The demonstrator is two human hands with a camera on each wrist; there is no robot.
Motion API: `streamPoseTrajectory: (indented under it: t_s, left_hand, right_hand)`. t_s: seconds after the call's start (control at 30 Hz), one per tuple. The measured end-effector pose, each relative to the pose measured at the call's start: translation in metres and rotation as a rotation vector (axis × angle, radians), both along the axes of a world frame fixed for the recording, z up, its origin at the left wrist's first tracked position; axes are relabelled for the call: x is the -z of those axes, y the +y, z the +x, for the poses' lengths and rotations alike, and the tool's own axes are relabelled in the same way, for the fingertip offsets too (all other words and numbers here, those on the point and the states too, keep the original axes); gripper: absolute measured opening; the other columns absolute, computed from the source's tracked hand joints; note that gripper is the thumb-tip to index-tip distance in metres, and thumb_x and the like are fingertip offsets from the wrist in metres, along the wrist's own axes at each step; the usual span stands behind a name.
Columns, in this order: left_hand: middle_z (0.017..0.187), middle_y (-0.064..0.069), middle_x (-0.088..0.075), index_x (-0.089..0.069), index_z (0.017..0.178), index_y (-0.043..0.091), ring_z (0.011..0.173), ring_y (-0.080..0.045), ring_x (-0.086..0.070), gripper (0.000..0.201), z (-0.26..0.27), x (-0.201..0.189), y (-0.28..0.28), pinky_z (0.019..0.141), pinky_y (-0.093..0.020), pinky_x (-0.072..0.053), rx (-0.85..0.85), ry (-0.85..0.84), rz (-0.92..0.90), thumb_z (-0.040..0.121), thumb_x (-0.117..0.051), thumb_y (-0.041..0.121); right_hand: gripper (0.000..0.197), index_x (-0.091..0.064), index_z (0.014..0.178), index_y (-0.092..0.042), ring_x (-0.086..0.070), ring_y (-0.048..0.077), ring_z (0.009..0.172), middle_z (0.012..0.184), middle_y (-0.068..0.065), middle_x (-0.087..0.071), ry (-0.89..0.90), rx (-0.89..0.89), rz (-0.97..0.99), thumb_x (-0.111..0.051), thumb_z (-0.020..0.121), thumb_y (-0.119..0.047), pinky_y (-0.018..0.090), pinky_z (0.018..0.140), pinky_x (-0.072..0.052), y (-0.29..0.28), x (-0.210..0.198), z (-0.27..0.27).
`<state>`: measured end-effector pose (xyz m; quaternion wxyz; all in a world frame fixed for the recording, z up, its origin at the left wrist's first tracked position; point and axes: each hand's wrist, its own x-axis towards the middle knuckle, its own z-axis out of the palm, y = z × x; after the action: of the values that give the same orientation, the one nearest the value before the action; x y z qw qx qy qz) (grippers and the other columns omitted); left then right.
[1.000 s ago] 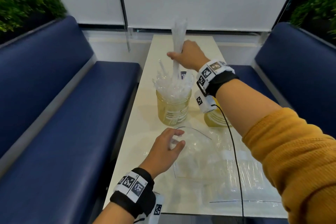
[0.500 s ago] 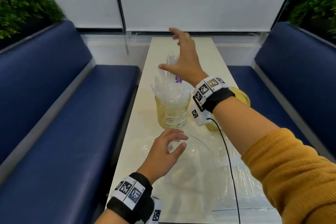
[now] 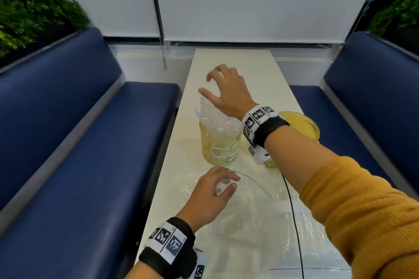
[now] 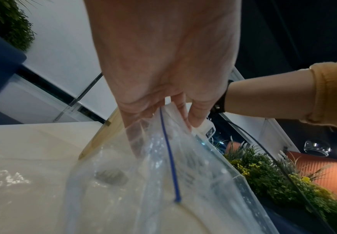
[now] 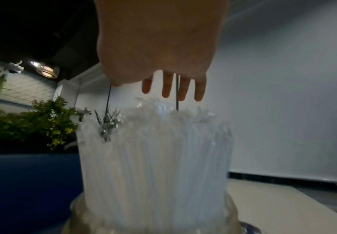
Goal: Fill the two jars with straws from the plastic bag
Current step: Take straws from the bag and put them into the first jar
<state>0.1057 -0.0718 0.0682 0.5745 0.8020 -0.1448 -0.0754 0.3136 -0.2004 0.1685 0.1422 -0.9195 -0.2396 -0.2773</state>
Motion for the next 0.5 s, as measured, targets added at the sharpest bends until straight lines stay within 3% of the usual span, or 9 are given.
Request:
streamPoseTrajectory:
  t_s: [0.07, 0.1, 0.17, 0.23, 0.3, 0.37, 0.4, 0.43, 0.5]
  left_hand:
    - [0.117, 0.022, -0.059, -0.072, 0.105, 0.031, 0.109, 0.001, -0.06, 0.012, 0.001, 0.001, 0.0, 0.093, -0.028, -0.055, 0.004, 0.004, 0.004, 0.097, -0.063, 0.028]
    - [0.117, 0.023, -0.059, -0.072, 0.105, 0.031, 0.109, 0.001, -0.061, 0.012, 0.002, 0.001, 0.0, 0.092, -0.028, -0.055, 0.002, 0.01, 0.003, 0.097, -0.063, 0.028]
    - [0.116, 0.023, -0.059, -0.072, 0.103, 0.031, 0.109, 0.0, -0.061, 0.012, 0.003, 0.001, -0.001, 0.091, -0.028, -0.055, -0.004, 0.017, -0.009, 0.097, -0.063, 0.028]
    - [0.116, 0.024, -0.06, -0.072, 0.103, 0.032, 0.109, 0.0, -0.061, 0.012, 0.003, 0.002, -0.001, 0.088, -0.024, -0.054, -0.005, 0.019, -0.01, 0.097, -0.062, 0.028]
    - [0.117, 0.024, -0.059, -0.071, 0.104, 0.032, 0.109, 0.003, -0.059, 0.012, 0.003, 0.002, 0.0, 0.085, -0.018, -0.05, -0.005, 0.016, 0.004, 0.098, -0.061, 0.028]
    - [0.119, 0.024, -0.059, -0.071, 0.105, 0.032, 0.11, 0.006, -0.057, 0.013, 0.002, 0.002, 0.0, 0.083, -0.014, -0.047, 0.0, 0.015, 0.015, 0.098, -0.061, 0.028]
    - [0.119, 0.024, -0.059, -0.07, 0.105, 0.032, 0.11, 0.006, -0.057, 0.013, 0.002, 0.002, 0.0, 0.083, -0.014, -0.047, 0.001, 0.015, 0.014, 0.098, -0.06, 0.028]
    - [0.119, 0.023, -0.059, -0.07, 0.105, 0.032, 0.111, 0.005, -0.057, 0.013, 0.003, 0.002, 0.0, 0.084, -0.016, -0.048, 0.002, 0.018, 0.01, 0.098, -0.06, 0.028]
    - [0.119, 0.023, -0.059, -0.071, 0.105, 0.032, 0.111, 0.004, -0.058, 0.013, 0.003, 0.002, -0.001, 0.087, -0.019, -0.05, 0.003, 0.019, 0.002, 0.098, -0.061, 0.027]
  right_hand:
    - [0.066, -0.043, 0.143, -0.029, -0.041, 0.023, 0.132, 0.145, 0.002, -0.045, 0.069, -0.084, -0.152, -0.035, 0.092, -0.07, 0.043, 0.106, -0.034, 0.007, -0.001, 0.002]
    - [0.067, -0.043, 0.146, -0.028, -0.042, 0.023, 0.134, 0.147, 0.004, -0.045, 0.17, -0.118, -0.253, -0.033, 0.094, -0.069, 0.044, 0.109, -0.034, 0.01, 0.004, 0.002]
    - [0.064, -0.057, 0.137, -0.024, -0.047, 0.025, 0.131, 0.142, 0.006, -0.052, 0.399, -0.137, -0.36, -0.031, 0.096, -0.067, 0.046, 0.107, -0.039, 0.013, 0.014, -0.001]
    - [0.069, -0.063, 0.129, -0.026, -0.049, 0.025, 0.127, 0.138, 0.005, -0.056, 0.373, -0.136, -0.277, -0.034, 0.091, -0.074, 0.045, 0.106, -0.038, 0.012, 0.014, -0.006]
    - [0.085, -0.061, 0.129, -0.035, -0.046, 0.027, 0.127, 0.137, 0.0, -0.054, 0.247, -0.039, -0.18, -0.034, 0.072, -0.092, 0.05, 0.109, -0.031, 0.007, 0.005, -0.011]
    - [0.107, -0.046, 0.137, -0.046, -0.038, 0.033, 0.133, 0.146, -0.002, -0.043, 0.376, 0.121, -0.235, -0.034, 0.048, -0.105, 0.062, 0.109, -0.023, -0.001, -0.001, -0.015]
    - [0.113, -0.037, 0.14, -0.048, -0.038, 0.034, 0.134, 0.147, -0.002, -0.04, 0.482, 0.155, -0.287, -0.041, 0.042, -0.105, 0.063, 0.107, -0.026, -0.004, 0.001, -0.016]
    - [0.114, -0.033, 0.142, -0.046, -0.043, 0.034, 0.131, 0.144, -0.001, -0.042, 0.574, 0.156, -0.321, -0.053, 0.044, -0.099, 0.058, 0.105, -0.035, -0.006, 0.006, -0.016]
    - [0.099, -0.039, 0.14, -0.033, -0.053, 0.028, 0.119, 0.129, 0.001, -0.051, 0.625, 0.12, -0.295, -0.073, 0.059, -0.077, 0.042, 0.093, -0.046, -0.009, 0.014, -0.012]
